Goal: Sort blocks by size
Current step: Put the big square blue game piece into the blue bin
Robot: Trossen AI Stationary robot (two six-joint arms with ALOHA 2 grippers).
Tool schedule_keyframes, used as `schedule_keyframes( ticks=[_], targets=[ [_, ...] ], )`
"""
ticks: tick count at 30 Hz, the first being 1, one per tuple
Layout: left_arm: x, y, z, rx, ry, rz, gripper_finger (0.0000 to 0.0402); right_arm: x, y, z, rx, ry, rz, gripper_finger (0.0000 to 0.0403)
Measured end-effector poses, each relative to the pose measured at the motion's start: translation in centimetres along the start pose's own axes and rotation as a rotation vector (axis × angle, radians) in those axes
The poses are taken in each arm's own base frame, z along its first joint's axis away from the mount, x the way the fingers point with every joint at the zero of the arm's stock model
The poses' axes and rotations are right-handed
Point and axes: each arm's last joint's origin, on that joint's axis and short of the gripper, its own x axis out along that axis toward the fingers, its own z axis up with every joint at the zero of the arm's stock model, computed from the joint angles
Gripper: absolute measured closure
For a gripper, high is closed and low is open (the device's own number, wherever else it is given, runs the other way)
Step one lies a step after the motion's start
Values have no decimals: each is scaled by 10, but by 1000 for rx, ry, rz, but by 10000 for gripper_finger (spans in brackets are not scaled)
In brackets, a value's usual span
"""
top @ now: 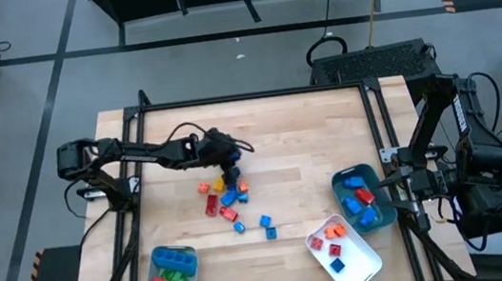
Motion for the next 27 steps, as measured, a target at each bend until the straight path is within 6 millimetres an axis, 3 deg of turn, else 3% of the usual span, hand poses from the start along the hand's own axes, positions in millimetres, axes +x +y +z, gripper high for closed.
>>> schedule_keyframes(
  ticks=[6,12,20,27],
  targets=[
    [-16,-30,53,6,-396,-154,265,0,0,0,-4,1,-1,232],
    [-19,-68,82,38,-701,-254,265,0,0,0,-11,0,-3,232],
    [35,-119,120,107,-718,-301,265,0,-1,1,-10,-27,-17,232],
    [73,-147,152,143,-770,-391,265,0,0,1,25,-22,-11,232]
  ],
)
